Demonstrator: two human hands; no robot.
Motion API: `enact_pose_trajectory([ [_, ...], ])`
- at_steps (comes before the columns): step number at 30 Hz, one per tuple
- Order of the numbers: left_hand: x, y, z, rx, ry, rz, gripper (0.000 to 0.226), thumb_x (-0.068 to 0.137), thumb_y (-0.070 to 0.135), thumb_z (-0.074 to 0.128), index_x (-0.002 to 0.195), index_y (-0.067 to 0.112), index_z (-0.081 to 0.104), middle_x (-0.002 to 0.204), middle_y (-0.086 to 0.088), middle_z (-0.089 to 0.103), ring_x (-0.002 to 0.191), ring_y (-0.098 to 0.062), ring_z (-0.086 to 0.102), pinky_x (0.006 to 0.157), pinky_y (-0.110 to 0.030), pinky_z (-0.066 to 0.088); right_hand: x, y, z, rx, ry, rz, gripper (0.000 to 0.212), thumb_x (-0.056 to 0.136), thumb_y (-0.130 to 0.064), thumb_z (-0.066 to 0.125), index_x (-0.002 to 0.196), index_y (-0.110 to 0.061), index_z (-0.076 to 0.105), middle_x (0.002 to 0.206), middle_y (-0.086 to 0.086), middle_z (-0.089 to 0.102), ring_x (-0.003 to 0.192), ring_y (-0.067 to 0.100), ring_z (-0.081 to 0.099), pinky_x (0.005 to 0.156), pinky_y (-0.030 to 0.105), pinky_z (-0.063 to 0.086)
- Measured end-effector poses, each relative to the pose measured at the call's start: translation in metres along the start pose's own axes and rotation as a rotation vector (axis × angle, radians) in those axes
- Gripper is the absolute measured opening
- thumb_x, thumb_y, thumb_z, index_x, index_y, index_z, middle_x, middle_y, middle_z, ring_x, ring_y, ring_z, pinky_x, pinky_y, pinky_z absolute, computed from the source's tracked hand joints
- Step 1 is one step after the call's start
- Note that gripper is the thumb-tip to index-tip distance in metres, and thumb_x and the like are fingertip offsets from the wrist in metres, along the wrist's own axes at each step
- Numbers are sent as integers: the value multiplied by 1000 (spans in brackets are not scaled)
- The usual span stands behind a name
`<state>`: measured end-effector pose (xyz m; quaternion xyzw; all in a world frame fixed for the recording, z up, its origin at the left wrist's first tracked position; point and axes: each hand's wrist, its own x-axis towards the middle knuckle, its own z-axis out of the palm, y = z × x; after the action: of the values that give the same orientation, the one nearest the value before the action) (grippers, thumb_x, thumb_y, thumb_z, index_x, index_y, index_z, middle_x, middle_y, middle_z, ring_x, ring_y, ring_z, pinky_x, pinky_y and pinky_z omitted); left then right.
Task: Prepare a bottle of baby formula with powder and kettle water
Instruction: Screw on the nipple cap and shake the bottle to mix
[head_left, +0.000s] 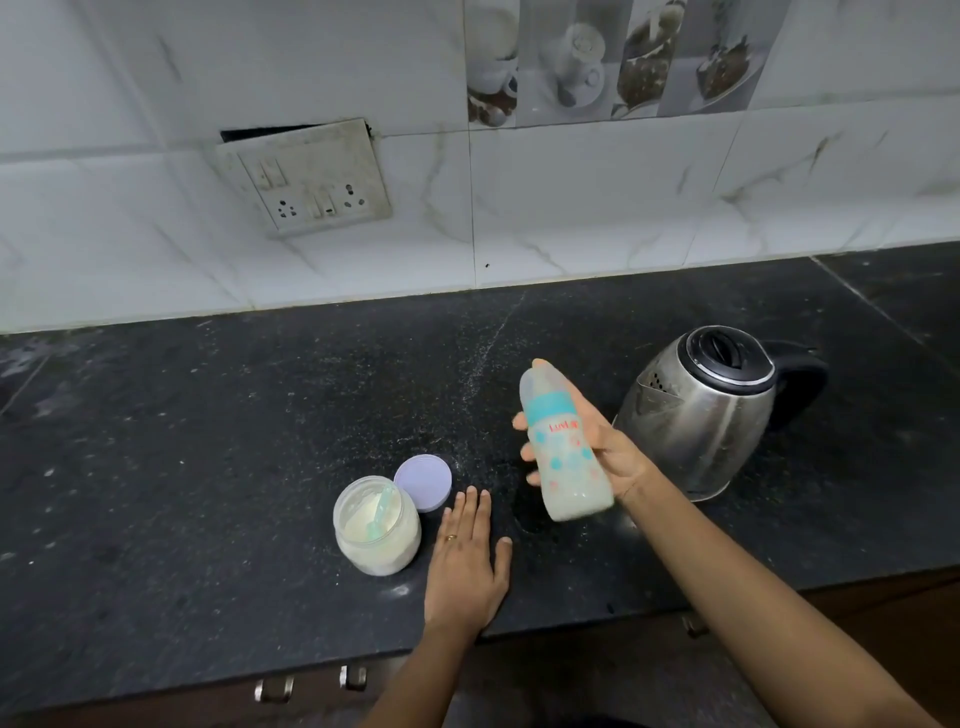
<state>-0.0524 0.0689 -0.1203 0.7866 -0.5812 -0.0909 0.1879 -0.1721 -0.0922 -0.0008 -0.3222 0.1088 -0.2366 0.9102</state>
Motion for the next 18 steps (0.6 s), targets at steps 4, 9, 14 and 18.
enact_pose_trajectory([
  [4,-1,1,1,5,-7,1,68,93,49,17,152,16,16,160,-1,11,143,-4,-8,115,-22,-12,3,-3,-5,58,15,17,105,65,-13,88,148,-22,25,117,24,61,99,36,64,84,53,54],
  [9,-1,1,1,3,0,3,68,93,49,17,152,16,18,159,-2,13,143,-6,-5,115,-21,-13,2,-8,-10,125,6,52,110,61,-9,89,149,-21,23,117,24,61,96,37,65,80,52,55],
  [14,0,0,-1,6,-10,7,71,91,51,11,153,17,13,160,0,8,142,-4,-9,115,-21,-13,-2,-8,-8,77,36,8,109,62,-10,89,147,-24,23,117,23,62,98,37,65,82,53,55],
  [18,-1,1,0,-11,-2,-10,69,92,50,15,152,16,17,160,-2,12,143,-5,-6,116,-23,-9,-9,-8,-5,31,-107,7,93,73,-6,79,145,-26,23,120,24,55,97,38,62,82,54,53],
])
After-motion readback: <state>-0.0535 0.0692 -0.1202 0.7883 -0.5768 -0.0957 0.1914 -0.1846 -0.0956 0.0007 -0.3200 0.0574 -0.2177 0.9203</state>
